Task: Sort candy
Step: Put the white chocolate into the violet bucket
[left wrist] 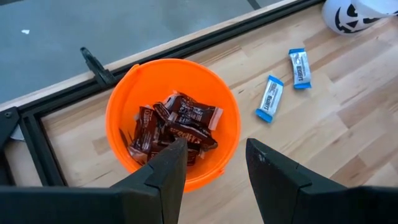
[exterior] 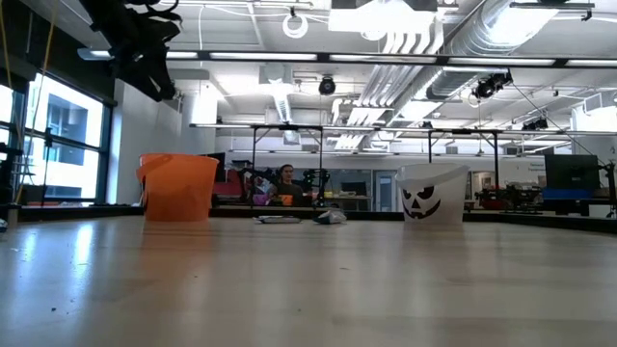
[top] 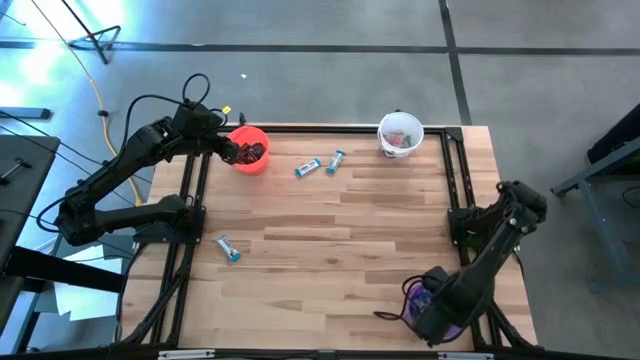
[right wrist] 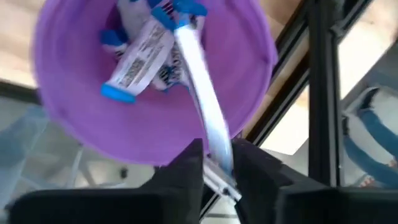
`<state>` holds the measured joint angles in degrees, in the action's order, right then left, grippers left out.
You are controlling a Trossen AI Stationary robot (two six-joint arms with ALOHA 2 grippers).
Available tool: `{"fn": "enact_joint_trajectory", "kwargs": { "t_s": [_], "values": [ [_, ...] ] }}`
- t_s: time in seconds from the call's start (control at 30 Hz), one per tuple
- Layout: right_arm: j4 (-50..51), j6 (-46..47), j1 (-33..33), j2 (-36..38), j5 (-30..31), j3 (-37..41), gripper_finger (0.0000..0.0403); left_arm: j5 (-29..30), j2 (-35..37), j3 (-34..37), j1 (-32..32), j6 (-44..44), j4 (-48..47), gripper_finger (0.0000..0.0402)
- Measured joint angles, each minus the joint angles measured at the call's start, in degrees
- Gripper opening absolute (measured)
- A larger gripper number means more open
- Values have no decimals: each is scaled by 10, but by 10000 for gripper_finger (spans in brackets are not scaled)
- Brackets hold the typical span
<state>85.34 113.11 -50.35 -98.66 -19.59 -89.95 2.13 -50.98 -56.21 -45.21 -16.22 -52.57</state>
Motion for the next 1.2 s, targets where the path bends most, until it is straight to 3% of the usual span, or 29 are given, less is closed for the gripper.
{"fn": "enact_joint_trajectory", "kwargs": {
  "t_s": [0.23,0.37,0.47,0.63,0.8,0.97,1.2],
  "values": [
    [-9,-6,1,8,-5,1,153,0,0,0,0,13,-1,152],
    [-9,-25,28,10,-3,1,159,0,0,0,0,19,-1,152],
    [-9,-75,71,20,38,0,153,0,0,0,0,31,-1,152],
    [-10,-203,172,38,132,0,133,0,0,0,0,47,-1,152],
    [-46,-354,290,39,175,0,119,0,0,0,0,79,-3,152],
    [-182,-481,399,39,231,0,117,0,0,0,0,126,-3,152],
    [-368,-688,500,38,381,0,117,0,0,0,0,169,-8,152]
  ]
}}
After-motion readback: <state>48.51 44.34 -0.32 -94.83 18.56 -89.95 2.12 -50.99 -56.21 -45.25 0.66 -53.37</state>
